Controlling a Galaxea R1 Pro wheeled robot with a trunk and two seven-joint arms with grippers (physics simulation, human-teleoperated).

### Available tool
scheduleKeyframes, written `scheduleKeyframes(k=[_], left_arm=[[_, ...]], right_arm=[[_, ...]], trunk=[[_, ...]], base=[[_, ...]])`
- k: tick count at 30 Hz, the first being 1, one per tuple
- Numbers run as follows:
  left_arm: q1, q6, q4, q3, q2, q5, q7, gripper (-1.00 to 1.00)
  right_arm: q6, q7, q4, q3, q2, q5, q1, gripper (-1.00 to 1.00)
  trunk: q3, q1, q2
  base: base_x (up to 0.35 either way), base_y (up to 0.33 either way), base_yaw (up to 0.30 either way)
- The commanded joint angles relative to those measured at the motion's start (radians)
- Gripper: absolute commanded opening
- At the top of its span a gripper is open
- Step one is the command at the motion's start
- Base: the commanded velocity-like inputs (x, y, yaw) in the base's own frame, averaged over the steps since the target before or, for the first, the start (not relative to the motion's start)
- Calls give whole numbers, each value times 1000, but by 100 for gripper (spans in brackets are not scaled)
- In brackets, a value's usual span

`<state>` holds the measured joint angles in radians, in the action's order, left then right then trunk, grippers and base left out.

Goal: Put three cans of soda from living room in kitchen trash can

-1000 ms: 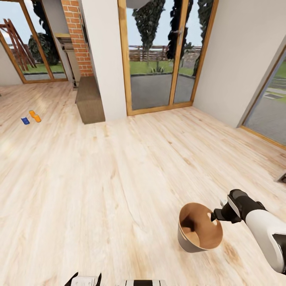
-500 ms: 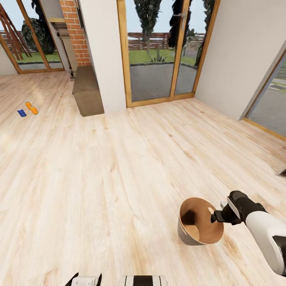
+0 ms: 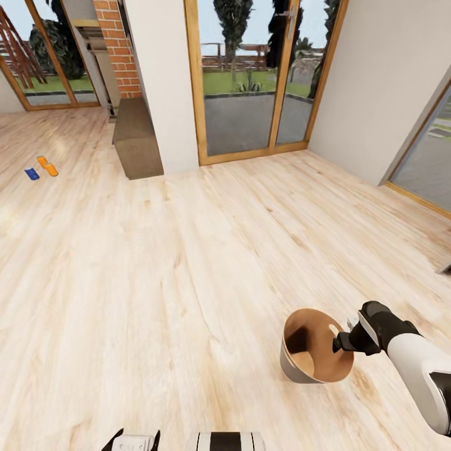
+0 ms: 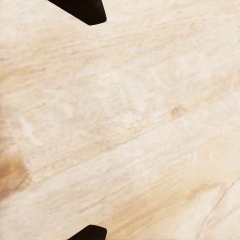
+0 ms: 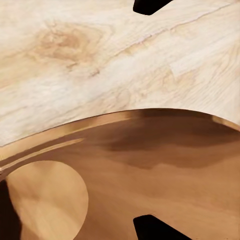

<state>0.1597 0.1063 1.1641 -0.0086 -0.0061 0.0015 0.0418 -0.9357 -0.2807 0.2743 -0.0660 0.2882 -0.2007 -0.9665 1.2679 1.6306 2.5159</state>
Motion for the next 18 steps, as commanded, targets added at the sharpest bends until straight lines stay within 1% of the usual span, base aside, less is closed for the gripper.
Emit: scheduleKeyframes(k=[1, 6, 13, 18], left_arm=[[0, -3, 0, -1, 0, 0, 0, 100], [1, 1, 2, -1, 0, 0, 0, 100], [2, 4, 5, 2, 0, 0, -1, 100], [1, -3, 4, -1, 0, 0, 0, 100]], right_arm=[[0, 0, 0, 0, 0, 0, 0, 100], [0, 0, -1, 0, 0, 1, 0, 100], [0, 0, 0, 0, 1, 1, 0, 100], [0, 0, 0, 0, 1, 1, 1, 100]], trunk=[[0, 0, 0], [0, 0, 0], [0, 0, 0], [19, 2, 1]], base=[[120, 0, 0], [106, 0, 0], [21, 0, 0], [2, 0, 0]])
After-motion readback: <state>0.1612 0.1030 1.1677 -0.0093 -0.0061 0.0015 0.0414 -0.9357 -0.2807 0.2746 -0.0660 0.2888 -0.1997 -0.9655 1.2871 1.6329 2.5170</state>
